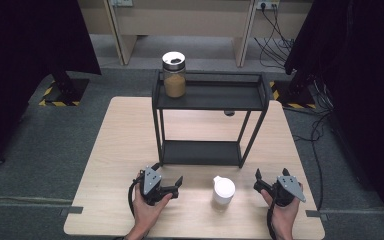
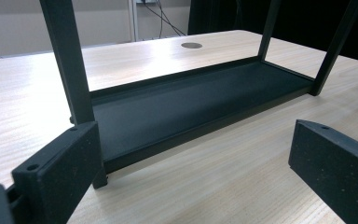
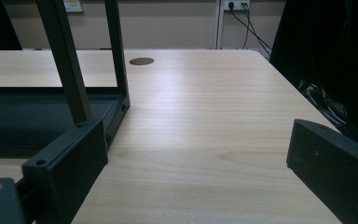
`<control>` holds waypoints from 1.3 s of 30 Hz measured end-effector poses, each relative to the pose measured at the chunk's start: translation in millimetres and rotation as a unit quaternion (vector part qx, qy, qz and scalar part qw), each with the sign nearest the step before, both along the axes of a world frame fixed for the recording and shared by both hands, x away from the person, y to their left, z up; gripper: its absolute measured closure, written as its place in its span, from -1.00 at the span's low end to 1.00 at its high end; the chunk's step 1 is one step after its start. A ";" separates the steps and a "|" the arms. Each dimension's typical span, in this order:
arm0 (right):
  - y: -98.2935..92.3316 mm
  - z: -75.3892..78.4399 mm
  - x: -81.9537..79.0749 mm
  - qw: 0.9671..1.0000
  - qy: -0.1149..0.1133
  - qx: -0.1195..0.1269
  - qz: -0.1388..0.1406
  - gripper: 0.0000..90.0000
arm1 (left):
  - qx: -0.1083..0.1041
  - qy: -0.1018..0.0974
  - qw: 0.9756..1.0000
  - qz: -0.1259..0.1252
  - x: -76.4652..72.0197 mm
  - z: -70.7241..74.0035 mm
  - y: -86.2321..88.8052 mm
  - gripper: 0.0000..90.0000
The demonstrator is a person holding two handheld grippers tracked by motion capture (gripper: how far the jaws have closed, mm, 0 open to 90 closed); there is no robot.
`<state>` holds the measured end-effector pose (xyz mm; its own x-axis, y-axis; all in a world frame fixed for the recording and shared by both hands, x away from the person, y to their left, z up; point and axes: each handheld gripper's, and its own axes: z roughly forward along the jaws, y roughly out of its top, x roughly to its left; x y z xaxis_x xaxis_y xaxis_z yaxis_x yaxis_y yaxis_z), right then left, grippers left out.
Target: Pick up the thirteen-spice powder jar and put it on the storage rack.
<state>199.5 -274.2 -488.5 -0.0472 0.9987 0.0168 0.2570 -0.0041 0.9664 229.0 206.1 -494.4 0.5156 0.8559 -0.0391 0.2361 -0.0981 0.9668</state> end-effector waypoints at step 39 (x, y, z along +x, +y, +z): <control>32.4 36.4 -43.4 0.963 -0.090 0.012 0.254 -0.89 | 0.000 0.003 1.000 -0.001 0.7 0.7 0.6 -0.96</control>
